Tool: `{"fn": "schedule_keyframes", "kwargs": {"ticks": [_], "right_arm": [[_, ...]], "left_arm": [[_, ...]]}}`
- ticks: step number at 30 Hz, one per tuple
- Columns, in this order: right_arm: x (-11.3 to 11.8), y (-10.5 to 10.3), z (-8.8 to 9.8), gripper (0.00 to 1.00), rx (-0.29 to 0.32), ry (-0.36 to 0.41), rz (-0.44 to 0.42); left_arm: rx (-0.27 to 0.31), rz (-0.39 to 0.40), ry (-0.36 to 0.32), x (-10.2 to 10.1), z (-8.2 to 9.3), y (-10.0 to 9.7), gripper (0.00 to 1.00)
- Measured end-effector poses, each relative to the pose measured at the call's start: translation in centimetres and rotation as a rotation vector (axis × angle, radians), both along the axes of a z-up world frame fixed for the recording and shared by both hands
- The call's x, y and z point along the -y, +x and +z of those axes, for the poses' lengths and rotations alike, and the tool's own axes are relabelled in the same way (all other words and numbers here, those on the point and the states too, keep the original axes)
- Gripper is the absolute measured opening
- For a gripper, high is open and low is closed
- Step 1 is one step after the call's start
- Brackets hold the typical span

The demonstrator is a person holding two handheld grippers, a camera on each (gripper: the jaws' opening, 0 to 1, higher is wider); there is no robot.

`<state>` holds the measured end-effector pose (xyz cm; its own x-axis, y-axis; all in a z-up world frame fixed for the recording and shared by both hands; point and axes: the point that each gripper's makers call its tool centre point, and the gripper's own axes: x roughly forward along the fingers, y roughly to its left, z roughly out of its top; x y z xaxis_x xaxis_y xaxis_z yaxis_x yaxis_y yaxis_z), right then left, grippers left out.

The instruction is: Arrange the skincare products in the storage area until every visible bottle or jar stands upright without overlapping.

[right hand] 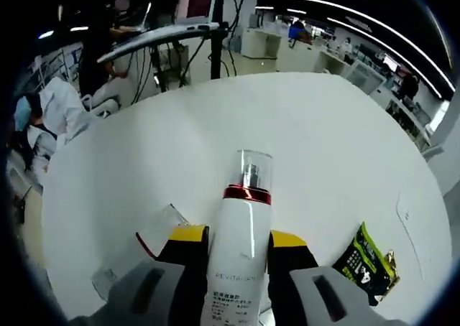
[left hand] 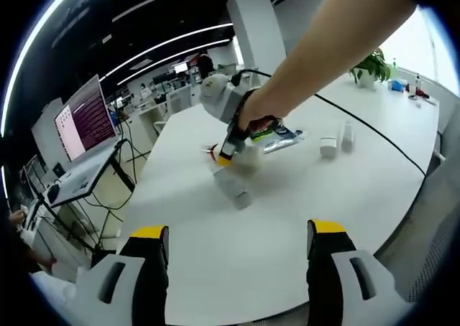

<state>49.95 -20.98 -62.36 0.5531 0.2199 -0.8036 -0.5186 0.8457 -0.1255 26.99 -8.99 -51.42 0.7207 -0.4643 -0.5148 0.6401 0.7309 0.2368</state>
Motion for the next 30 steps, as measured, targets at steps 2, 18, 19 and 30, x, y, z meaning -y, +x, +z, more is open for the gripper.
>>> {"fn": "schedule_keyframes", "kwargs": {"ticks": [2,18,19,30], "right_arm": [[-0.1,-0.7,0.2,0.24,-0.005,-0.018,0.010],[1.5,-6.5,0.1,0.22,-0.150,0.068,-0.010],[1.5,-7.3,0.2,0.22,-0.151,0.096,-0.033],[1.5,-13.8,3.1,0.21,-0.081,0.352,-0.107]], "left_arm": [[0.000,0.000,0.002,0.0,0.0,0.0,0.77],[-0.009,-0.003,0.023,-0.1,-0.4,0.1,0.77],[-0.009,-0.004,0.025,-0.1,-0.4,0.1,0.77],[-0.015,-0.023,0.032,0.0,-1.0,0.1,0.77]]}}
